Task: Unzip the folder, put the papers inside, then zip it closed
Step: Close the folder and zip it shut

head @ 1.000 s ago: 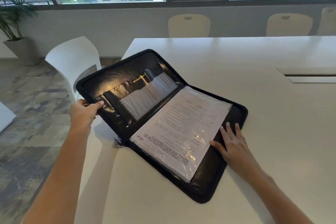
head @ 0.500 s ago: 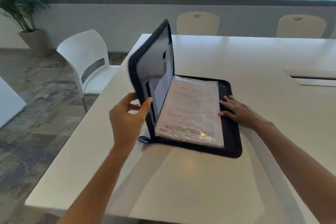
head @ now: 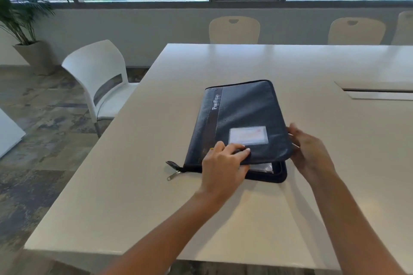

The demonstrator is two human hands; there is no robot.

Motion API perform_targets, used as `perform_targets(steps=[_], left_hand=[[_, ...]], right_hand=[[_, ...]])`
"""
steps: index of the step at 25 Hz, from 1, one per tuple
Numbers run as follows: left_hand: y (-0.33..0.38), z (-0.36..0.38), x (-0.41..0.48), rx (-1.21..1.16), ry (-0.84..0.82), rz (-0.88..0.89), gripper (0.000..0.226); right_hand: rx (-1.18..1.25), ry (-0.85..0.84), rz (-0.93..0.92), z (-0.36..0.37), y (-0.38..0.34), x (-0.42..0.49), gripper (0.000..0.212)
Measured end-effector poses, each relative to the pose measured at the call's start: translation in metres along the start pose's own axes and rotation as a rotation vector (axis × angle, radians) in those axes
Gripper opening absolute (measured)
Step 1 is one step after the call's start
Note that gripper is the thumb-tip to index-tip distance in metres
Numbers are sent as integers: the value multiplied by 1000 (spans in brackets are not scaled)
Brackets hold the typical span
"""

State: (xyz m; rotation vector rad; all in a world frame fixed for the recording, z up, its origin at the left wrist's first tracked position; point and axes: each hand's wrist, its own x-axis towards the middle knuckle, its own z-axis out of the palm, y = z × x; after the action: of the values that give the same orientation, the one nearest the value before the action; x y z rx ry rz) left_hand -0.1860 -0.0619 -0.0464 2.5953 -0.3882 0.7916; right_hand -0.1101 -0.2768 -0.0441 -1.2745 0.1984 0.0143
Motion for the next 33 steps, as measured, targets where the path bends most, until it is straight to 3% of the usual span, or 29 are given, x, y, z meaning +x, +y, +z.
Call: perform_targets(steps=[6, 9, 12, 15, 18, 21, 23, 27, 33], left_hand=[[8, 22, -11, 172, -128, 107, 32], [2, 17, -11, 75, -229, 116, 35], [-21, -5, -16, -91, -281, 34, 36], [-72, -37, -27, -68, -285, -106, 38], [-118, -66, -39, -72, -382, -202, 31], [-121, -75, -45, -98, -443, -194, 29], [-119, -74, -47, -101, -395, -209, 29], [-121, -75, -45, -229, -409, -259, 29], [-127, -77, -38, -307, -432, -281, 26]], right_hand=[[-208, 218, 16, -18, 25, 3, 15], [-346, 254, -21, -16, 31, 1, 9], [-578, 312, -104, -9, 27, -11, 19], [-882, 440, -321, 9, 20, -40, 22], [-889, 280, -427, 62, 27, -79, 7], [-896, -17, -310, 119, 55, -112, 16], [-1007, -119, -322, 147, 75, -121, 21], [-1159, -92, -387, 175, 94, -124, 29], [-1244, -13, -429, 184, 99, -125, 19]])
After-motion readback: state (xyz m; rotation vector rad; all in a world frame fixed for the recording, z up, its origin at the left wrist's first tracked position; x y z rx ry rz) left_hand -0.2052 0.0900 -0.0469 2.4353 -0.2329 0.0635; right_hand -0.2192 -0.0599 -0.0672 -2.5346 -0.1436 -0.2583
